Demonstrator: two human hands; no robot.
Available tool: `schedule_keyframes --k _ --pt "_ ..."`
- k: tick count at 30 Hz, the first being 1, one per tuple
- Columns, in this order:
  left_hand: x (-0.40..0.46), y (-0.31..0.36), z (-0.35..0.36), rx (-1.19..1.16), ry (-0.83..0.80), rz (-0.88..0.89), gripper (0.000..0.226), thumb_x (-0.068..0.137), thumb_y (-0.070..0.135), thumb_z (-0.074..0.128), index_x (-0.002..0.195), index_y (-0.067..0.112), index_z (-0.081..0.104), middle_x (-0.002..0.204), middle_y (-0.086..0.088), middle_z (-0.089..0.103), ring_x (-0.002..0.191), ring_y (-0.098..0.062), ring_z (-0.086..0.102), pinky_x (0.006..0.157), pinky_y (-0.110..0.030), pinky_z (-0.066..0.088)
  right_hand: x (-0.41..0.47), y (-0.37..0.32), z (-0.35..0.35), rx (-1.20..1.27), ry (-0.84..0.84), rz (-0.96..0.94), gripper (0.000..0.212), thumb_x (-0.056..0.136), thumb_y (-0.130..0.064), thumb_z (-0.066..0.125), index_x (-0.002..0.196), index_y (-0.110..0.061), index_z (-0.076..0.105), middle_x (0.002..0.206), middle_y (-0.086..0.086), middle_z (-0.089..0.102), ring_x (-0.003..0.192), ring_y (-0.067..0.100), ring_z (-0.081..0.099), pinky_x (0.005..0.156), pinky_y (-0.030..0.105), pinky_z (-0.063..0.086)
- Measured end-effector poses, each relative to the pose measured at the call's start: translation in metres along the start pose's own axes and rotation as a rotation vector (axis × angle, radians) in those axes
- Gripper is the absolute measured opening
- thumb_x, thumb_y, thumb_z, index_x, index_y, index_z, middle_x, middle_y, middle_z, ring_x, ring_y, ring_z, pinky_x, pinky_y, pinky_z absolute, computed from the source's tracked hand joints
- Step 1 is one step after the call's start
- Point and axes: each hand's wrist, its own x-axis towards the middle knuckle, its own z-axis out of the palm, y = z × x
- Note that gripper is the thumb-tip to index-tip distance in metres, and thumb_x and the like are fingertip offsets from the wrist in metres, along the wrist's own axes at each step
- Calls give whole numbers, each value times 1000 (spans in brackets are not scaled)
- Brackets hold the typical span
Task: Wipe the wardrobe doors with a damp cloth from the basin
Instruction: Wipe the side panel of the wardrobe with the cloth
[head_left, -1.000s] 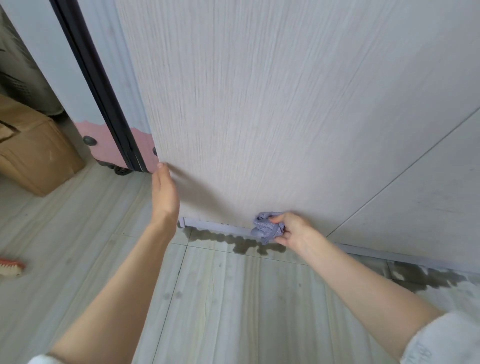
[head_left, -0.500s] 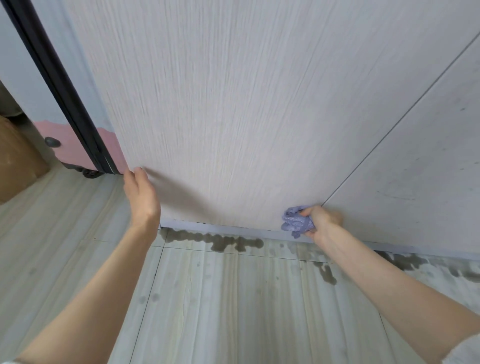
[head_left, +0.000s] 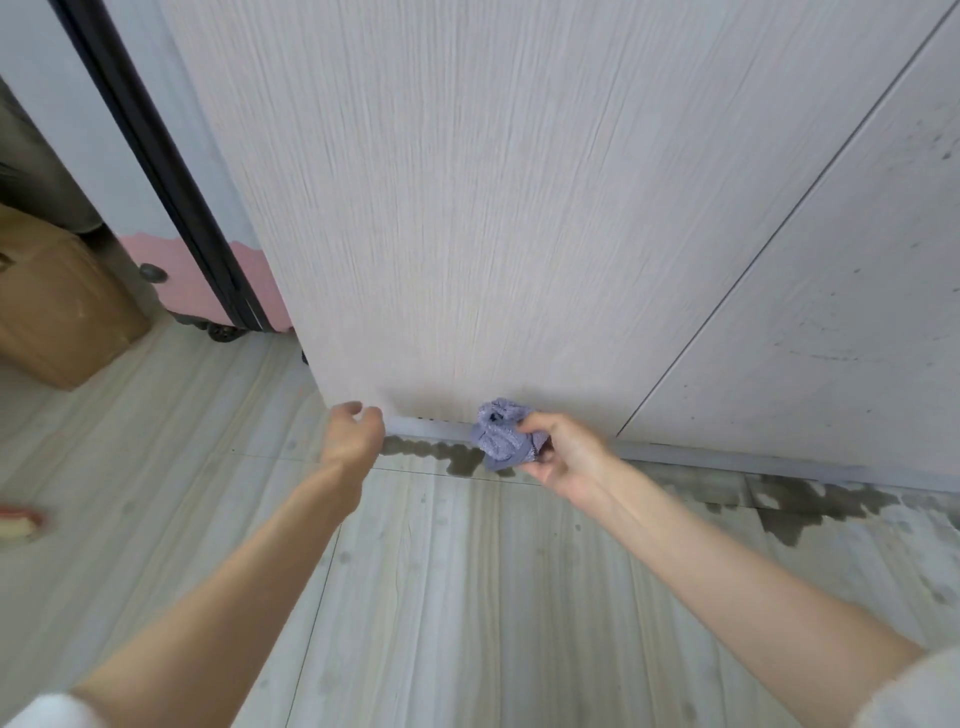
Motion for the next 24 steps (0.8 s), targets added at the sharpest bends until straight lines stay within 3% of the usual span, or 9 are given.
schedule_keyframes --k 3,5,9,13,16,19,22,24 --pt "-18 -6 4 55 -329 -62 32 99 36 38 119 14 52 105 -2 61 99 -22 58 87 -35 46 4 24 13 -33 -23 57 16 81 11 49 87 -2 57 79 11 57 63 21 56 57 31 54" --pt "-26 -7 14 62 -421 -52 35 98 45 39 110 17 56 97 -1 64 89 -18 62 80 -31 51 4 35 21 -150 -21 11 18 81 5 54 94 -6 59 76 6 58 61 14 54 57 26 51" --pt "-27 -8 24 16 -283 53 26 96 36 50 100 14 61 86 -5 63 78 -20 60 65 -26 49 0 40 25 -319 -109 -78 34 81 3 56 114 -5 57 92 9 61 69 13 57 63 26 50" --pt "-22 -8 20 41 -257 212 9 91 21 61 86 15 66 64 3 58 54 -7 49 49 -12 40 -3 41 11 -356 -241 -65 33 81 -2 68 111 -7 55 109 10 61 91 19 64 68 34 57" --pt "-26 -9 24 149 -271 263 12 92 12 59 94 14 70 75 3 64 66 -8 57 63 -17 47 0 36 -1 -454 -262 -75 40 80 -6 71 116 -5 56 117 10 61 102 25 64 68 34 57" --pt "-31 -14 28 161 -448 147 29 94 -2 49 120 0 61 103 -13 67 94 -25 65 86 -32 53 5 40 -15 -582 -177 -43 25 77 0 69 98 -11 59 106 9 64 89 25 66 60 33 58" --pt "-33 -16 27 71 -563 -27 47 95 -2 48 140 7 39 114 -11 60 96 -25 63 81 -29 52 15 47 -31 -279 -46 113 10 81 2 56 85 -5 61 84 12 68 65 20 65 49 27 54" --pt "-30 -17 26 94 -536 -54 48 96 5 49 142 13 36 120 -9 57 99 -23 62 75 -27 52 24 37 -45 30 40 158 19 87 2 46 72 -6 55 59 9 63 47 17 60 36 19 46"
